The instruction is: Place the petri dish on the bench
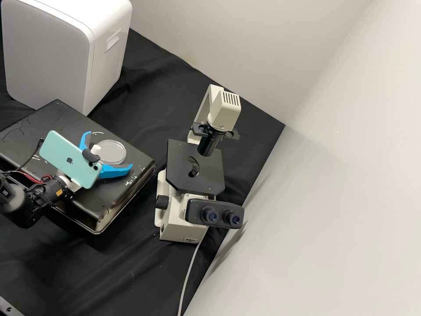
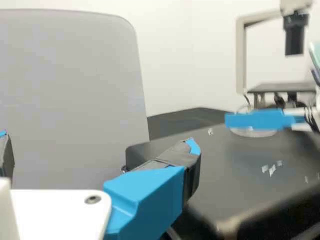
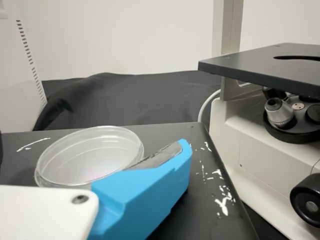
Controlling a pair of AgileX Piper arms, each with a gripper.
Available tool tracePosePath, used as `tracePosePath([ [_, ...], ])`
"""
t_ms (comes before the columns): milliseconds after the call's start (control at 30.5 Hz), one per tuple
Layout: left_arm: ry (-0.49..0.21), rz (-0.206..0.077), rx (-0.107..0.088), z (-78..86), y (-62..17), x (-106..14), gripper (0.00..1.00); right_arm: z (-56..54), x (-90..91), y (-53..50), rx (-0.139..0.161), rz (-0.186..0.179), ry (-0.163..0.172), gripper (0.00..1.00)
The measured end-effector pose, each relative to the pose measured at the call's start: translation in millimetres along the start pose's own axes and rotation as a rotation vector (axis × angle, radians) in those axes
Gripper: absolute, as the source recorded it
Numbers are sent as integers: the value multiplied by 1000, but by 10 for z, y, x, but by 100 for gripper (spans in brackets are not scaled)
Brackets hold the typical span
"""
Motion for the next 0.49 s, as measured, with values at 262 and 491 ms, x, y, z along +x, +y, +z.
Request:
tracePosePath([
  [262,-1,4,-2,0,8,-3,100,10,-130,30,-33,29,-5,100],
  [491,-1,4,-2,0,8,-3,100,0,-312,101,2,106,-46,100],
])
